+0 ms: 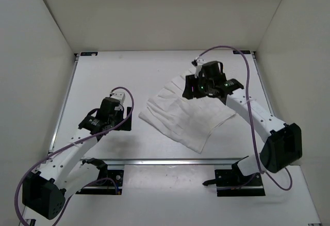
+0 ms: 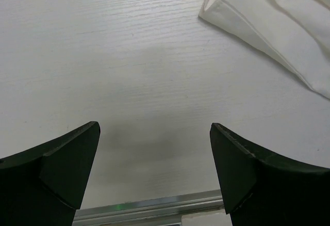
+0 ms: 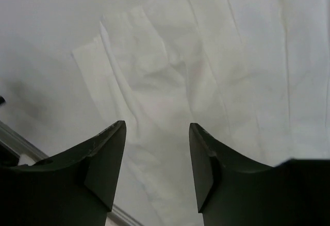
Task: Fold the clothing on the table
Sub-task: Flatten the skirt out
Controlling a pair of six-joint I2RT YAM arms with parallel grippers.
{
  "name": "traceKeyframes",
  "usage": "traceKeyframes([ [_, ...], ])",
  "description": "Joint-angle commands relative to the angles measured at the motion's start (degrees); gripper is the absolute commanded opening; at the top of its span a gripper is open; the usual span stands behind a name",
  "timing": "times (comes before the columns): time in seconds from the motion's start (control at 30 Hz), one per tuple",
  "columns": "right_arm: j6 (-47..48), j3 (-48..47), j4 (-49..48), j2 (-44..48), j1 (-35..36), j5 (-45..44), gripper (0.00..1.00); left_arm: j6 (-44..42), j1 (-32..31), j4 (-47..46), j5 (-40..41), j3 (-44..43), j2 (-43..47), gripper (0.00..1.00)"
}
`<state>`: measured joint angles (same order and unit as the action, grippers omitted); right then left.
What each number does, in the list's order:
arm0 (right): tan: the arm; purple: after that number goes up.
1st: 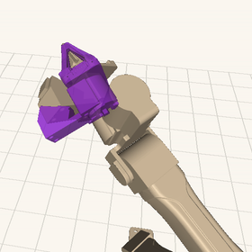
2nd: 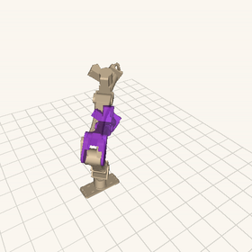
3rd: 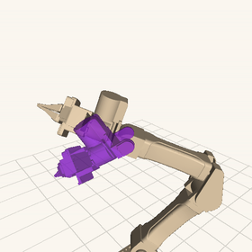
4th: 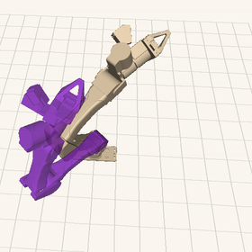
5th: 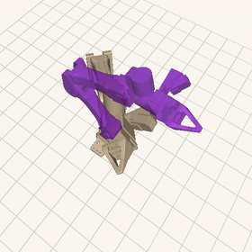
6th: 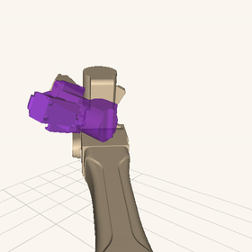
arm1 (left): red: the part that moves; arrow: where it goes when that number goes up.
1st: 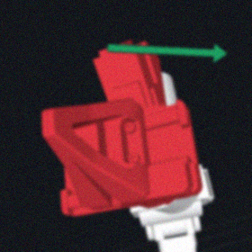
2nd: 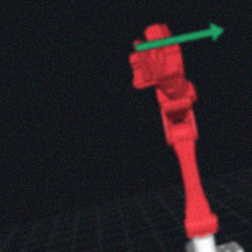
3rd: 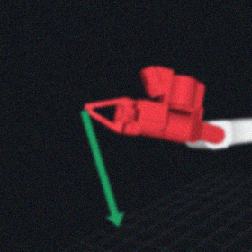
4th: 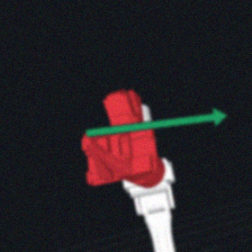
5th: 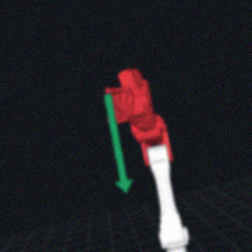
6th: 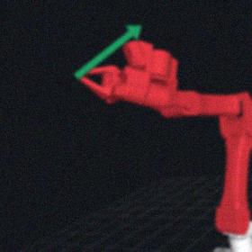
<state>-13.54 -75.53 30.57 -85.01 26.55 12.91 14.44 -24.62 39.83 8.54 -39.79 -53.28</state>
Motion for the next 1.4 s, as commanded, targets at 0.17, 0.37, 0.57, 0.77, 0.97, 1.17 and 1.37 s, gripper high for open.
traceKeyframes([
  [0.17,-0.4,23.9,-4.7,8.2,5.7,-2.8,0.52,0.1,0.4,-2.0,0.4,0.9,5.8,0.99],
  [0.37,-3.8,33.7,-10.2,7.9,9.9,-2.9,0.52,0.8,0.5,-3.3,2.3,1.9,9.8,0.99],
  [0.57,-5.6,36.3,-15.7,1.4,12.6,-0.2,0.5,0.4,-0.3,-2.8,1.3,1.9,8.0,0.98],
  [0.77,-8.6,29.0,-26.1,-10.7,18.9,6.9,0.5,-0.3,1.7,-4.0,0.0,2.3,8.8,0.99],
  [0.97,-8.1,9.9,-23.8,-21.9,17.8,5.6,0.46,-0.5,2.1,-4.8,-0.5,3.0,10.4,0.99],
  [1.17,-7.0,7.4,-15.6,-9.9,16.4,0.2,0.16,-1.3,6.1,-8.9,-4.6,5.0,16.5,0.5],
  [1.37,-10.5,20.9,-10.7,7.2,8.8,-3.2,0.0,3.8,5.2,-5.9,-11.7,-3.3,7.2,0.3],
])
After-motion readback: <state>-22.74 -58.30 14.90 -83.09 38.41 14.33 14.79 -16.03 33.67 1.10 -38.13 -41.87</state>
